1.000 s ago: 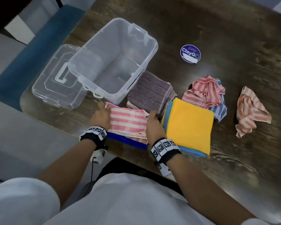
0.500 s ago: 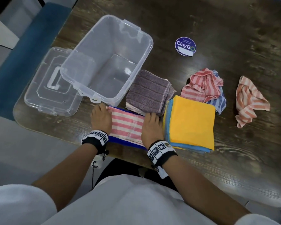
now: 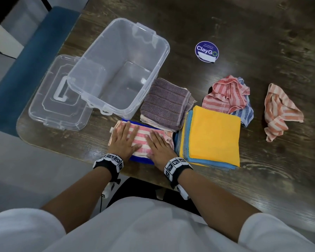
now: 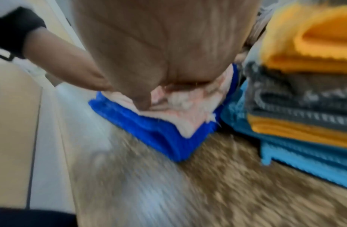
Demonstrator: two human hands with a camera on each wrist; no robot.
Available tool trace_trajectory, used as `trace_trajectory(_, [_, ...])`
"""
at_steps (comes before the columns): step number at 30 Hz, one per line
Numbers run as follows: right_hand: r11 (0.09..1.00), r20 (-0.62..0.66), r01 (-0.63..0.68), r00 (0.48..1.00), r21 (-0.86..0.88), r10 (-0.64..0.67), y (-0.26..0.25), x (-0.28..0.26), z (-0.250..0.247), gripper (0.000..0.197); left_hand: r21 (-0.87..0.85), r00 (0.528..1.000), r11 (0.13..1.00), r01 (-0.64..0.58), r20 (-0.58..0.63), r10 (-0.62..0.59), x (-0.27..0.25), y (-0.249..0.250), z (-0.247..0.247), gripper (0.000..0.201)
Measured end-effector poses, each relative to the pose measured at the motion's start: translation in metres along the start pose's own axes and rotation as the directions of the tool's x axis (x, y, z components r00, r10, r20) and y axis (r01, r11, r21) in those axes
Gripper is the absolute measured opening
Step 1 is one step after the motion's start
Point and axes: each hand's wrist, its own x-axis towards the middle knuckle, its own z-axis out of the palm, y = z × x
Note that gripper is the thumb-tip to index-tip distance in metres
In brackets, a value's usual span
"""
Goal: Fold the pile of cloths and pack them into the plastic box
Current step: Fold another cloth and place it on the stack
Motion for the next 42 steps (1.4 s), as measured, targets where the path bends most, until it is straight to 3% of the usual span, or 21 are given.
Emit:
trace_trajectory(4, [0.997,0.081,-0.014,0.997,0.081,0.007,-0.003,-0.001,-0.024,0.073,0.126,0.986,0.99,0.064,0.146,-0.082,0.001,0.02,-0.025,0.08])
trace_trajectory(7, [0.968,0.108,0.008,0.994,0.249,-0.036,-0.002,-0.012,-0.056,0.05,0.117,0.969,0.983,0.141,0.19,-0.161,0.005,0.047,-0.062,0.067])
trace_trajectory(11, [0.929,0.09,0.062,0.991,0.365,-0.102,0.012,-0.047,-0.11,0.035,0.061,0.977,0.987,0.151,0.144,-0.158,0.028,0.091,-0.118,0.031])
trace_trajectory(15, [0.857,0.02,0.095,0.992,0.506,-0.122,0.048,-0.093,-0.149,0.03,-0.02,0.991,0.991,0.13,0.021,-0.13,0.059,0.145,-0.163,0.029])
trace_trajectory(18, [0.772,-0.052,0.06,0.998,0.633,-0.035,0.089,-0.12,-0.167,0.025,-0.027,0.998,1.0,-0.003,-0.069,0.001,0.08,0.194,-0.188,0.025])
trace_trajectory(20, [0.71,-0.096,0.045,0.995,0.703,0.032,0.12,-0.135,-0.175,0.023,-0.099,0.994,0.995,-0.023,-0.107,0.012,0.093,0.227,-0.198,0.023])
trace_trajectory(22, [0.683,-0.138,0.022,0.984,0.73,0.115,0.154,-0.147,-0.182,0.023,-0.16,0.991,0.986,-0.036,-0.132,0.014,0.105,0.258,-0.198,0.026])
trace_trajectory(26, [0.689,-0.196,-0.077,0.931,0.721,0.309,0.217,-0.165,-0.185,0.017,-0.19,0.968,0.955,-0.229,-0.153,0.202,0.122,0.311,-0.171,0.045])
trace_trajectory(29, [0.819,-0.245,-0.304,0.852,0.486,0.462,0.258,-0.161,-0.17,0.009,-0.14,0.948,0.941,-0.308,-0.125,0.292,0.128,0.331,-0.137,0.061])
trace_trajectory(32, [0.784,-0.243,-0.469,0.772,0.406,0.588,0.284,-0.151,-0.145,0.016,-0.069,0.956,0.954,-0.293,-0.039,0.291,0.126,0.335,-0.103,0.07])
trace_trajectory(38, [0.712,-0.24,-0.582,0.683,0.393,0.69,0.306,-0.116,-0.102,0.051,0.076,0.949,0.95,-0.304,-0.066,0.309,0.129,0.331,-0.081,0.079])
trace_trajectory(42, [0.703,-0.223,-0.615,0.674,0.358,0.704,0.314,-0.099,-0.094,0.051,0.062,0.947,0.948,-0.311,-0.07,0.315,0.133,0.332,-0.079,0.081])
